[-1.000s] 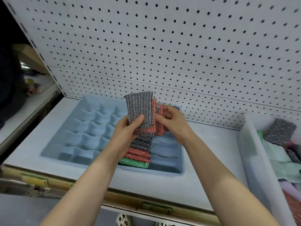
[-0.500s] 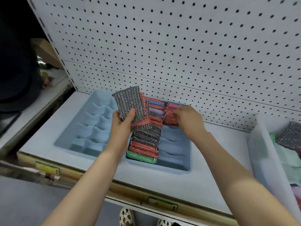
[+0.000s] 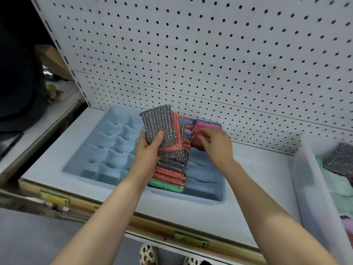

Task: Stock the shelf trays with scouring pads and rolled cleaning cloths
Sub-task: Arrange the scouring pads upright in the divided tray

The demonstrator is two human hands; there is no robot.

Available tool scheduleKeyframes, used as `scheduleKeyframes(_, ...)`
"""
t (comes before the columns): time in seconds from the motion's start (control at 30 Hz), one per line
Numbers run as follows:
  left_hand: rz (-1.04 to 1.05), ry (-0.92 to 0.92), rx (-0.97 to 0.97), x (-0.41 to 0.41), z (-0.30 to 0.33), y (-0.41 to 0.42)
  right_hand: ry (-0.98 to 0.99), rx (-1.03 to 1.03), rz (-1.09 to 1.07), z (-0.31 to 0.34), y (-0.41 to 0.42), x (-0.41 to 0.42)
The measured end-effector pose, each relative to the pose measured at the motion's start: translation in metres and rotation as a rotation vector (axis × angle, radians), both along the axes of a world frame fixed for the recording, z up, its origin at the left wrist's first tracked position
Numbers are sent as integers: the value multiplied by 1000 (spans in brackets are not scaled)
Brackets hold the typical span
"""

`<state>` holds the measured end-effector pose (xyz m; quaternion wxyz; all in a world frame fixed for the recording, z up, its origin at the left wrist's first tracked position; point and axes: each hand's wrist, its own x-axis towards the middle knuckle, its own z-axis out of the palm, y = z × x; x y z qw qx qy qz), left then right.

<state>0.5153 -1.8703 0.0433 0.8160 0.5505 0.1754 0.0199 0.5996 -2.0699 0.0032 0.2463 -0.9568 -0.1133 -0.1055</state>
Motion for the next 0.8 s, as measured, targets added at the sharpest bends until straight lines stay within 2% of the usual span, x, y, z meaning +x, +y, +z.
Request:
scheduleKeyframes(0.03,-7,2,3,1,1,-3,54,178,0,10,5,-7)
scheduleKeyframes(0.13,-27,-5,14,6,-2,-11,437,640,55,36,22,-24)
scheduleKeyframes(0.2,-29,-19,16,7,-1,-17,600,799,119,40,27,-32)
scheduleKeyframes(0.3,-21,-27,37,9,-1,-21,655,923,93,40,25,-34)
scheduleKeyframes(0.37,-9,-29,50,8,0,-19,525,802,16,40,14,-29)
scheduleKeyframes(0.5,29,-34,40,9,2,-10,5,196,-124,47,-22,-19)
scheduleKeyframes(0.67,36,-28,42,7,-1,-5,3,-354,-34,42,-25,-4)
scheduleKeyframes(0.8,18,-40,53,5,-2,-5,-25,-573,127,18,-8,-1)
